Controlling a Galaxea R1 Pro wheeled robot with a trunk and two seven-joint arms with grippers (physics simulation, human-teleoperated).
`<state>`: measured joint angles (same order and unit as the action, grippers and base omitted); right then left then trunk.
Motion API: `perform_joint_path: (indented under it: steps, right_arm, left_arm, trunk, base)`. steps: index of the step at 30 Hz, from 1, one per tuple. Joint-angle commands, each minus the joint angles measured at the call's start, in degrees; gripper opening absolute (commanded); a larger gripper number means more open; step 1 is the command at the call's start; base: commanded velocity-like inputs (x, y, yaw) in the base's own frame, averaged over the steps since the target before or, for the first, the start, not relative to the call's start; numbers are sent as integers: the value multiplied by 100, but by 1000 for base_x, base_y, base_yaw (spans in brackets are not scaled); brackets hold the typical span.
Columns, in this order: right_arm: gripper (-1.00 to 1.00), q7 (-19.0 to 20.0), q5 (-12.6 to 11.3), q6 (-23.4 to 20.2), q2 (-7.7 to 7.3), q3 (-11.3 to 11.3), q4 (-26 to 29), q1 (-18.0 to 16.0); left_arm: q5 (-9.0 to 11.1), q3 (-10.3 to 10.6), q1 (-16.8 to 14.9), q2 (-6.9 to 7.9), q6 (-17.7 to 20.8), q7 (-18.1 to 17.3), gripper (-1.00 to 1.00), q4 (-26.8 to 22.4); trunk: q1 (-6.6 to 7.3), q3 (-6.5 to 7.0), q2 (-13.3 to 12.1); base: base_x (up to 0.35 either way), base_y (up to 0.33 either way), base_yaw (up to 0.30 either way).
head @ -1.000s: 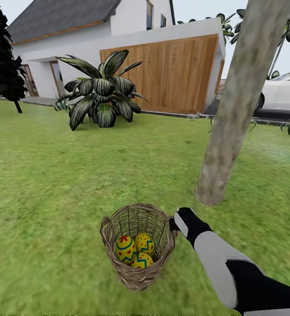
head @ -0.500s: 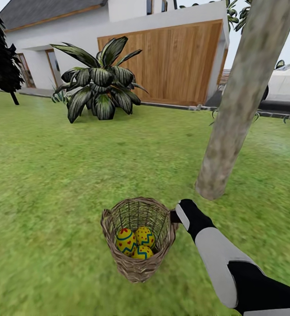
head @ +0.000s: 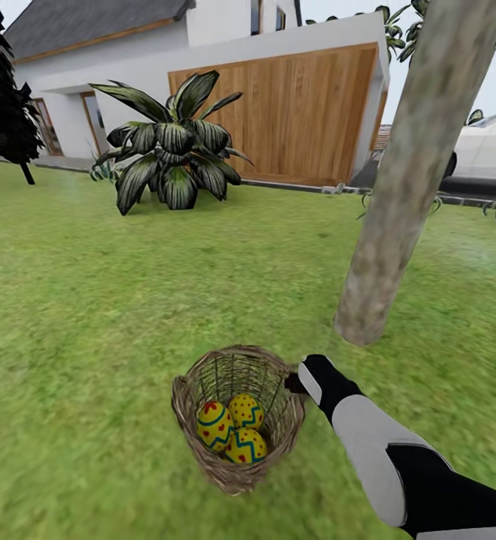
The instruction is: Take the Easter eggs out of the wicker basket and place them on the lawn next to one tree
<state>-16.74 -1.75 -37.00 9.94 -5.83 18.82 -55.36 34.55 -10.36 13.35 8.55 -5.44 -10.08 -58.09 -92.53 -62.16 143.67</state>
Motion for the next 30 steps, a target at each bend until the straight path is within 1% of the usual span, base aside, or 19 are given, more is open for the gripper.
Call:
perform_joint_path:
  steps: [1,30]
  right_arm:
    - [100,-36,8,-20,6,-32,8,-1]
    - [100,-28,8,-18,6,-32,8,-1]
  left_arm:
    - [60,-1,1,0,-1,-34,100,-1]
    - [52,0,1,2,8,-29,100,8]
  trunk:
    - [3,18,0]
    - [78,661,-39]
  base:
    - [0,0,0]
    - [0,0,0]
